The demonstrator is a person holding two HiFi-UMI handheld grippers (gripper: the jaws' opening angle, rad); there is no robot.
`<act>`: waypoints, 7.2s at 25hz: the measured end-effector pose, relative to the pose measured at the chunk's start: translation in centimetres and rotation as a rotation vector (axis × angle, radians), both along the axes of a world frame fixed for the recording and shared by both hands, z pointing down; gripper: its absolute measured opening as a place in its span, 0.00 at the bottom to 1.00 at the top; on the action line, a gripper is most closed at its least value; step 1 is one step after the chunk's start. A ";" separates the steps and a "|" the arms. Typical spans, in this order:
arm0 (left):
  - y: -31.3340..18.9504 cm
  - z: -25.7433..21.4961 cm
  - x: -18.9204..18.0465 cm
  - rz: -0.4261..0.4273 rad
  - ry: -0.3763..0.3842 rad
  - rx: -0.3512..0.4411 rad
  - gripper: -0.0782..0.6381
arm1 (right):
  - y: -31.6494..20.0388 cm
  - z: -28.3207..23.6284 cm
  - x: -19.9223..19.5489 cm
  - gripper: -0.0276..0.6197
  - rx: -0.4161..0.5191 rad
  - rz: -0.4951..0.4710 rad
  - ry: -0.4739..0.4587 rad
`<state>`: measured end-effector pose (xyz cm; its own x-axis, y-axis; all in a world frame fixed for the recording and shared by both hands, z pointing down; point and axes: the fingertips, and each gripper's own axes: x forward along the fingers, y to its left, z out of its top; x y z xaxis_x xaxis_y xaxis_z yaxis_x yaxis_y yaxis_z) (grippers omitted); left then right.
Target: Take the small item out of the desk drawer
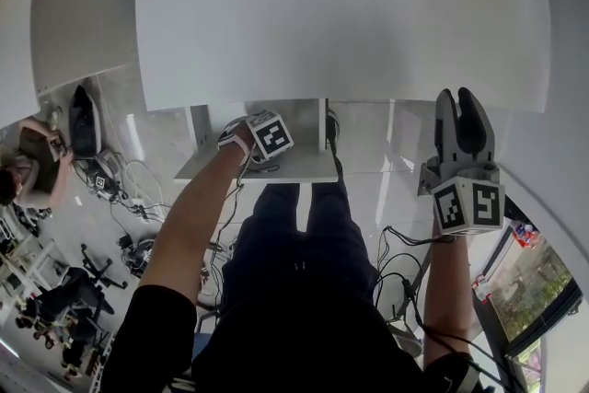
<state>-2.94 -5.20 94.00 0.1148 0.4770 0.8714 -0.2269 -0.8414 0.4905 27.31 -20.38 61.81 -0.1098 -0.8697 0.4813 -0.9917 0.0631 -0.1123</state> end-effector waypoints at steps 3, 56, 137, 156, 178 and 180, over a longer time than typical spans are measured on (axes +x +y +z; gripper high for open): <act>-0.2 0.2 -0.5 -0.007 -0.011 0.007 0.29 | 0.4 0.3 -0.1 0.23 0.002 0.002 0.001; -28.1 -30.0 -4.0 -0.662 0.355 0.704 0.28 | -2.7 -23.7 -5.0 0.17 0.354 -0.019 0.077; -15.3 -73.8 -13.8 -1.093 0.995 1.492 0.44 | -1.0 -39.8 -14.9 0.16 0.670 -0.255 0.089; -16.4 -72.4 -13.4 -1.096 0.988 1.453 0.44 | -1.9 -38.8 -15.3 0.16 0.647 -0.272 0.108; -19.6 -70.4 -13.9 -1.071 1.021 1.365 0.44 | -3.5 -38.2 -16.8 0.15 0.619 -0.248 0.155; -19.9 -69.8 -14.5 -1.073 1.025 1.352 0.44 | -3.7 -37.7 -17.6 0.15 0.613 -0.246 0.160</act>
<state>-17.41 -25.10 24.15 0.4470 -0.8943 -0.0204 -0.8940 -0.4474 0.0266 9.75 -24.06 24.07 -0.3076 -0.9494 -0.0638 -0.9419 0.2942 0.1623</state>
